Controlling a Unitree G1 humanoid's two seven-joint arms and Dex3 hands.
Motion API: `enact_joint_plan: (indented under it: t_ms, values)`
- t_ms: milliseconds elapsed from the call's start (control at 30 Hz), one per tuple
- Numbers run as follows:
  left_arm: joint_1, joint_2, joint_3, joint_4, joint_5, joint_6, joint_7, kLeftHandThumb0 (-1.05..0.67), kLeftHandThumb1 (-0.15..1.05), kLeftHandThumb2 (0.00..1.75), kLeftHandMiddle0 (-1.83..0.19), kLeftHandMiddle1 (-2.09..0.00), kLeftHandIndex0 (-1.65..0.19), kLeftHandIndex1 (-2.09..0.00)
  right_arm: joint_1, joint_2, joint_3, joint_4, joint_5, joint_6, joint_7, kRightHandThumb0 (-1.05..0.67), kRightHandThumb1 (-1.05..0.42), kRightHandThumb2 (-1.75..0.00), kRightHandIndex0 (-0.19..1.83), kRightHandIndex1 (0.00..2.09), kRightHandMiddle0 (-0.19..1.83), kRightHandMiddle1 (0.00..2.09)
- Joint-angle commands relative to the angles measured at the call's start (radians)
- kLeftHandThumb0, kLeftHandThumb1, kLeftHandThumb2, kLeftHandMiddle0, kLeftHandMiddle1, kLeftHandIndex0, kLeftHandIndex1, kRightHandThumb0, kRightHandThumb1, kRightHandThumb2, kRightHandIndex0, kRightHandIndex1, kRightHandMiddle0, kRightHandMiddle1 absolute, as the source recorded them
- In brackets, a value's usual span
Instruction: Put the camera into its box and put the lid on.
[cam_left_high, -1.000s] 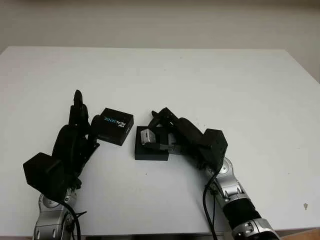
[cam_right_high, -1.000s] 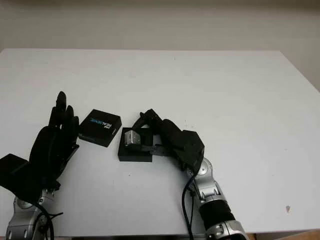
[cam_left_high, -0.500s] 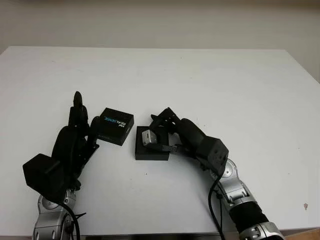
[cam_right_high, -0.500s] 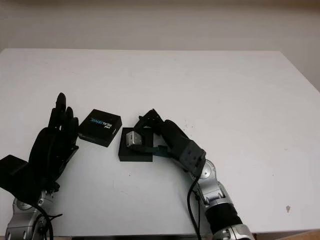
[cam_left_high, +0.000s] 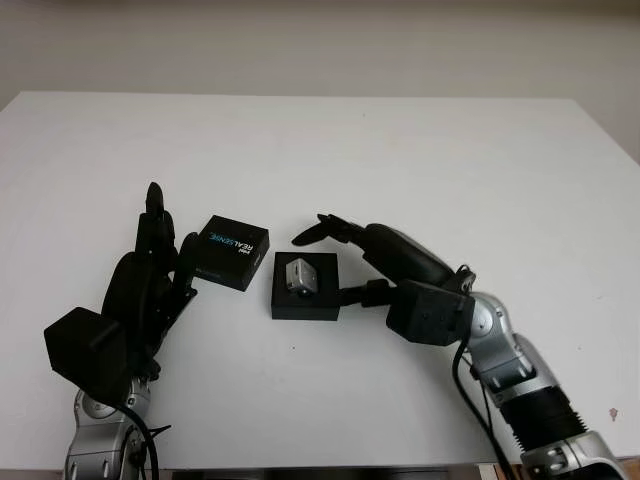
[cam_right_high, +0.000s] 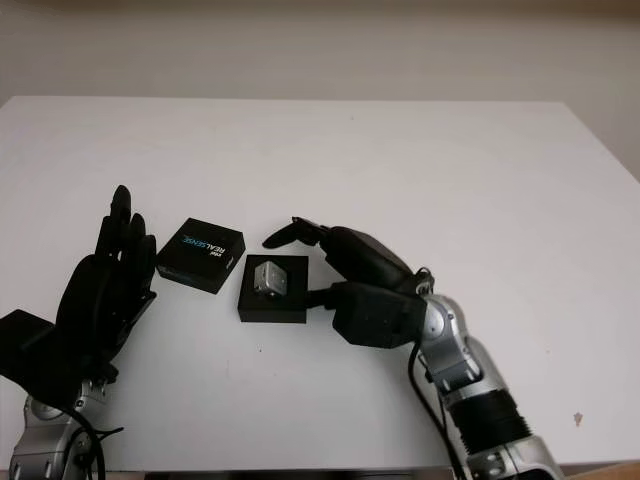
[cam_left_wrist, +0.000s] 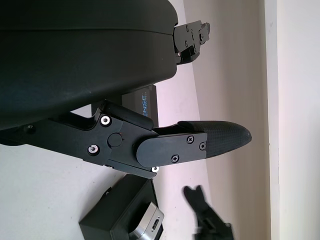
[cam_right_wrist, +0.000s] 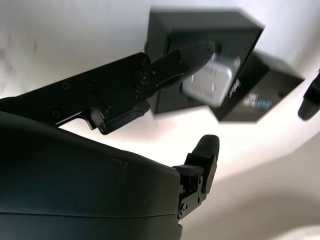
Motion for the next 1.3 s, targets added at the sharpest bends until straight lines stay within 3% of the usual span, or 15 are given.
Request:
enact_joint_plan:
  t_ms: [0, 200, 600, 800, 1267]
  values:
    - [-0.005, 0.004, -0.002, -0.013, 0.002, 0.004, 0.000, -0.76, 1.05, 0.51, 0.19, 0.00, 0.19, 0.00, -0.012, -0.016, 0.003, -0.038, -0.016, 0.011, -0.007, -0.68, -0.86, -0.05, 0.16, 0.06, 0.28, 0.45]
    - [-0.006, 0.008, 0.001, -0.010, -0.005, 0.000, -0.009, -0.74, 1.05, 0.52, 0.19, 0.00, 0.19, 0.00, -0.009, -0.030, 0.024, -0.112, -0.090, 0.047, -0.014, -0.71, -0.87, -0.06, 0.17, 0.07, 0.29, 0.37]
    - [0.000, -0.002, -0.002, -0.015, -0.006, 0.004, -0.001, -0.75, 1.05, 0.50, 0.19, 0.00, 0.19, 0.00, 0.038, 0.023, 0.096, -0.174, -0.186, 0.112, -0.067, -0.75, -0.94, -0.07, 0.27, 0.10, 0.30, 0.38]
    - [0.011, 0.002, -0.004, -0.019, 0.000, 0.002, -0.001, -0.74, 1.05, 0.52, 0.19, 0.00, 0.19, 0.00, 0.061, 0.047, 0.133, -0.141, -0.227, 0.111, -0.138, -0.76, -0.95, -0.05, 0.32, 0.11, 0.15, 0.77]
    - [0.019, -0.002, -0.004, -0.013, -0.001, -0.007, -0.002, -0.73, 1.05, 0.53, 0.19, 0.00, 0.19, 0.00, 0.043, 0.050, 0.179, -0.077, -0.297, 0.100, -0.239, -0.70, -0.95, -0.05, 0.43, 0.16, 0.26, 0.99]
